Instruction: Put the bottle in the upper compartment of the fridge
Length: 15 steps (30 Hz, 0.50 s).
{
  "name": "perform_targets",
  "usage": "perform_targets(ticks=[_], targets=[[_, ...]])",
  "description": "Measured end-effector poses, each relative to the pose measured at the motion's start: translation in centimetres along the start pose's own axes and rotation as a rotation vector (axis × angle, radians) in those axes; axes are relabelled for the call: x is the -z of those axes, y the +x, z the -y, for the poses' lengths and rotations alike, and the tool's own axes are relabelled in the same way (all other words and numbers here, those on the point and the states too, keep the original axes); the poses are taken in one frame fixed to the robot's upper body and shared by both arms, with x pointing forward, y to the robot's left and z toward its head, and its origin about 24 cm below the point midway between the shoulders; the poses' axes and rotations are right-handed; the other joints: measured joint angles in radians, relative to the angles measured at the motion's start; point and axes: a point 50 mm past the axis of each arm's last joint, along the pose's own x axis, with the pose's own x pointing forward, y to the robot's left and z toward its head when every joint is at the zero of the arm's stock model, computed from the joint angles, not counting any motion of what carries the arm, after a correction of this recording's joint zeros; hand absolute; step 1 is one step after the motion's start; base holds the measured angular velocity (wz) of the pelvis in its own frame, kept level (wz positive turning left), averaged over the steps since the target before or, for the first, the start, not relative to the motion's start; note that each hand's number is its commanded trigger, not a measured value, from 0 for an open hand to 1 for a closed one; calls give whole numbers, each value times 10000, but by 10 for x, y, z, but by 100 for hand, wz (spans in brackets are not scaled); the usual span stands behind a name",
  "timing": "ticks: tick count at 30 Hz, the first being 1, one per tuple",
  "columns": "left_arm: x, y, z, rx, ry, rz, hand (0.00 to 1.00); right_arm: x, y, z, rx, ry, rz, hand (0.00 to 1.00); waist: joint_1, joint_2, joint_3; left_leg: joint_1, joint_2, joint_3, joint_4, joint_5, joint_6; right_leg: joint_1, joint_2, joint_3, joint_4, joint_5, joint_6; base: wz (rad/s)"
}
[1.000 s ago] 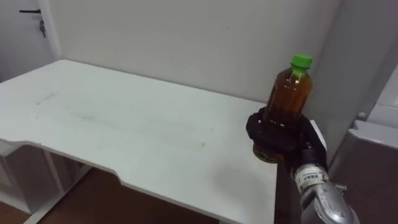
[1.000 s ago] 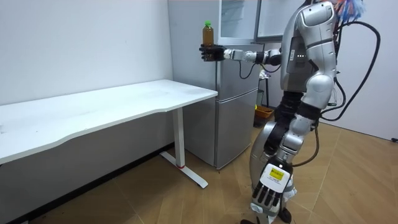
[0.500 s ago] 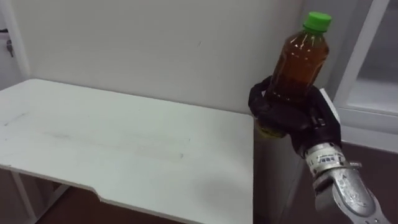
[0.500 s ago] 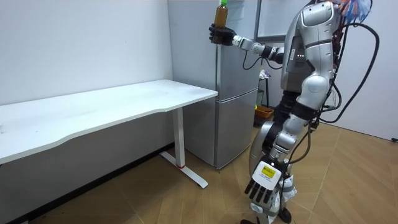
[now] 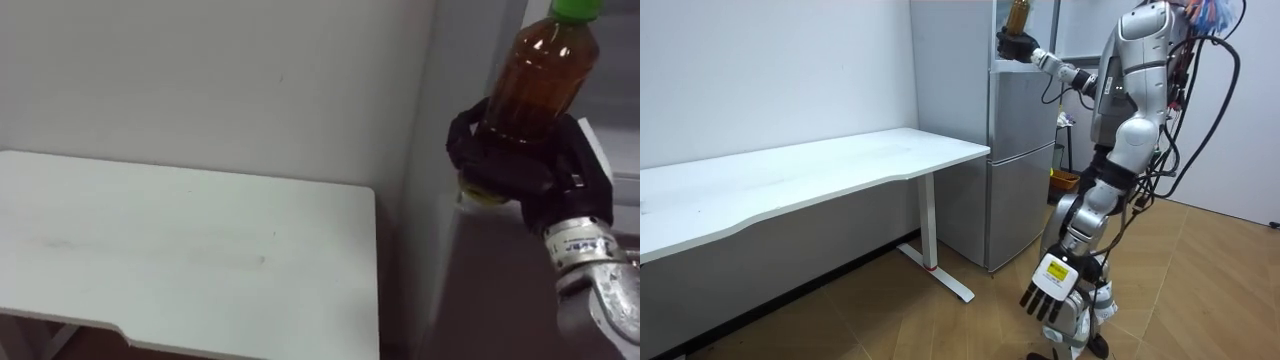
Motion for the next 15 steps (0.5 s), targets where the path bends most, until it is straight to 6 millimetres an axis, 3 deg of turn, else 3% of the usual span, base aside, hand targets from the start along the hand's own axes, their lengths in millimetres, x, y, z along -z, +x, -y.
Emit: perform_targets(ticks=[6, 11, 15], targets=[[0, -1, -1, -78, -2, 51, 0, -13, 2, 12, 322, -37, 382, 100, -215, -28, -2, 0, -16, 94, -23, -1, -10, 21, 48, 47, -129, 6, -10, -1], [2, -1, -6, -275, -284, 77, 0, -23, 3, 22, 483, -442, 632, 100, -232, -87, 3, 189, 23, 308, -194, -14, -31, 11, 96, 362, -123, 6, -10, -16], [1, -1, -12, -476, -526, 187, 0, -29, 5, 31, 728, -554, 735, 100, -297, -256, 29, 189, 40, 458, -250, -19, -34, -11, 112, 479, -101, 7, -11, -8]])
